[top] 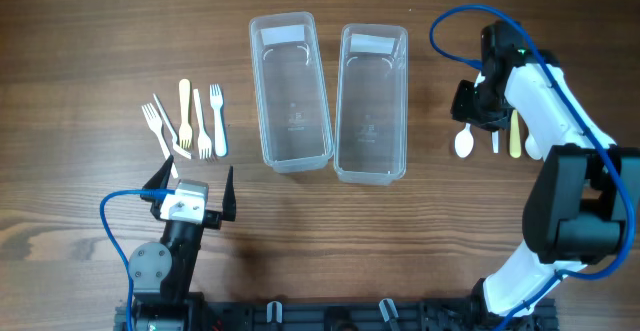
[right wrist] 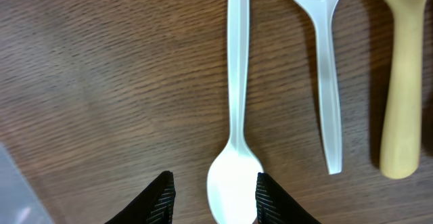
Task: Pack container
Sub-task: 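Move the right gripper over the white spoons and grasp one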
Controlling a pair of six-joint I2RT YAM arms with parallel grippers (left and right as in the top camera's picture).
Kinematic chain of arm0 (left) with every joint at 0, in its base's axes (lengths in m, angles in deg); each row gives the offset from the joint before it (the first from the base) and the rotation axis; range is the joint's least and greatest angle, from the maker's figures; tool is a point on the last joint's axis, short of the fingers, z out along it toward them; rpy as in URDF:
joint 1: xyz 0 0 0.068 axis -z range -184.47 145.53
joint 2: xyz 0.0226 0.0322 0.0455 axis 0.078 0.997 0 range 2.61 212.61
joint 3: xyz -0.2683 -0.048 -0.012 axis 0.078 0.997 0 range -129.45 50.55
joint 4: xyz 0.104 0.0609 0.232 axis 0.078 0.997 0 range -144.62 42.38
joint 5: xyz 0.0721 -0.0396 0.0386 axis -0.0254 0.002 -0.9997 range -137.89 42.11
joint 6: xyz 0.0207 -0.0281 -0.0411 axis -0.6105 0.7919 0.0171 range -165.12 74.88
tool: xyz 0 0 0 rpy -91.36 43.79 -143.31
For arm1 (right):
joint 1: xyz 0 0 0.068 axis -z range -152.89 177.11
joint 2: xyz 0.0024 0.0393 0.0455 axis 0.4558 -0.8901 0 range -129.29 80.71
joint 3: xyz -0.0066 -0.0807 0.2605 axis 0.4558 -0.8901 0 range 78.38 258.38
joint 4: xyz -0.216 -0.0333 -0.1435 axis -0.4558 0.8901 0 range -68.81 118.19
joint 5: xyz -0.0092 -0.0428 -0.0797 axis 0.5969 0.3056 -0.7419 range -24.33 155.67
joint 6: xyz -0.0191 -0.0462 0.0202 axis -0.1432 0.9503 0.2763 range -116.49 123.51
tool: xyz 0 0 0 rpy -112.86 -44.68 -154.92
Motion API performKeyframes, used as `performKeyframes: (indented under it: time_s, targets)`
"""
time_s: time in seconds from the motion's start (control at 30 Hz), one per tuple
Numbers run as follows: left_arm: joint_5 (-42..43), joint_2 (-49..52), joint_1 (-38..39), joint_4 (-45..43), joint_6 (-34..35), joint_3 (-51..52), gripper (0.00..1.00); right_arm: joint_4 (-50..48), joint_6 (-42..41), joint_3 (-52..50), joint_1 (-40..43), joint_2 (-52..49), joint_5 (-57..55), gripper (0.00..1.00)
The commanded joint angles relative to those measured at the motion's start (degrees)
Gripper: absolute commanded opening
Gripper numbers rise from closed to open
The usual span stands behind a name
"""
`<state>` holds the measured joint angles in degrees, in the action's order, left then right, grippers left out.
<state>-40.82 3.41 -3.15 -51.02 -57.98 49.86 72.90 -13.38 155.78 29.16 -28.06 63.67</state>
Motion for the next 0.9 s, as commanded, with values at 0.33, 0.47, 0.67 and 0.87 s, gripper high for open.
performKeyframes:
  time_s: [0.33, 0.47, 0.67, 0.87]
  targets:
    - [-0.31, -0.31, -0.37, 0.07, -0.85, 0.35, 1.00, -3.45, 4.48, -1.79, -0.09, -0.79, -2.69, 0.39]
    - [-0.33, -0.31, -0.37, 0.07, -0.85, 0.35, 1.00, -3.41, 4.92, -1.79, -0.09, -0.79, -2.21, 0.39]
    - [-0.33, -0.31, -0.37, 0.07, -0.85, 0.35, 1.00, -4.31, 8.39, -1.79, -0.09, -0.79, -0.11, 0.41]
    - [-0.33, -0.31, -0.37, 0.07, -0.85, 0.35, 1.00, -4.81, 8.96, -1.79, -0.09, -0.79, 1.01, 0.41]
